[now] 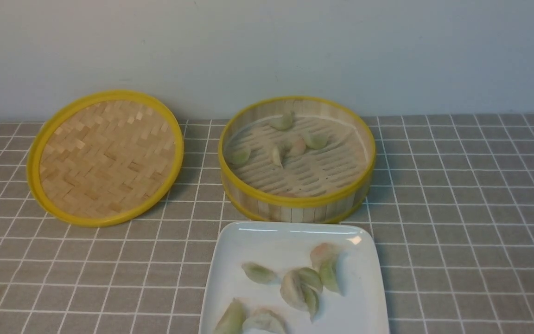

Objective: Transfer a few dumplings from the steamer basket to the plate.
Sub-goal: Use the left arm to grab a dumpling from the steamer

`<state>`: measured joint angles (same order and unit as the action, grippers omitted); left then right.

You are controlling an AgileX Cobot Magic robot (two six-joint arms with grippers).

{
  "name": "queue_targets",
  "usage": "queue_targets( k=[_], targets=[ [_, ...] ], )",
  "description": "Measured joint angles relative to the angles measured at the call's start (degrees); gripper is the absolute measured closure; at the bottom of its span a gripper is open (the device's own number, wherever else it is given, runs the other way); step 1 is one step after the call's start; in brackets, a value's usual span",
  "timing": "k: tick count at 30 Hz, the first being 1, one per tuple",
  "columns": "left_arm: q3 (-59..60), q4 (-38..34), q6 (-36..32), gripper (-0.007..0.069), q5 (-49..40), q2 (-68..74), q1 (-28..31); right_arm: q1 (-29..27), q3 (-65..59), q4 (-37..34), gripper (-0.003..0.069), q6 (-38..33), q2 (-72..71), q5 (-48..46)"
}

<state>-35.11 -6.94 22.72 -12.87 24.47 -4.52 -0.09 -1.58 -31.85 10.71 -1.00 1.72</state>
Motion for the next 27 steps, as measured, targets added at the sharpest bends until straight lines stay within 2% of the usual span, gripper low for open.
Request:
queue_targets(
  k=[4,7,8,11,13,14,15,16,20,27],
  targets=[
    [-13.72,-1.23,-9.01,0.0629,-18.63,18.59,0.00,0.11,0.16,-0.23,0.0673,0.04,0.00,-0.02],
    [-21.86,-6.52,-19.88,0.0629,-28.81,31.29,0.00,0.69,5.27,0.51,0.0673,-0.94,0.89,-10.05],
    [-22.75,-6.97,-20.62,0.0629,-29.35,32.89,0.00,0.76,6.47,0.65,0.0673,-1.08,1.12,-11.70],
    [-29.55,-15.52,-33.28,0.0629,-36.06,44.91,0.00,1.13,19.92,4.47,0.0673,-3.58,10.10,-27.52],
    [-32.43,-19.62,-39.02,0.0629,-36.77,50.63,-0.70,1.13,27.88,7.91,0.0673,-5.02,17.88,-38.43],
    [-32.43,-19.95,-39.52,0.0629,-36.77,51.16,-0.83,1.13,28.66,8.32,0.0673,-5.35,19.55,-39.41],
    [-34.61,-21.62,-43.49,0.0629,-36.64,55.44,-2.21,1.13,33.83,11.06,0.0673,-6.51,25.32,-46.35],
    [-34.85,-21.75,-43.49,0.0629,-36.64,55.44,-2.41,1.13,35.22,12.20,0.0673,-6.88,26.93,-48.27],
    [-42.12,-22.29,-47.62,0.0629,-36.79,65.70,-7.40,1.13,46.75,18.78,0.0673,-11.37,42.15,-65.73],
    [-57.64,-18.03,-48.21,0.0629,-42.99,79.48,-12.09,1.13,48.19,17.59,0.0673,-12.90,47.92,-70.29]
  ],
)
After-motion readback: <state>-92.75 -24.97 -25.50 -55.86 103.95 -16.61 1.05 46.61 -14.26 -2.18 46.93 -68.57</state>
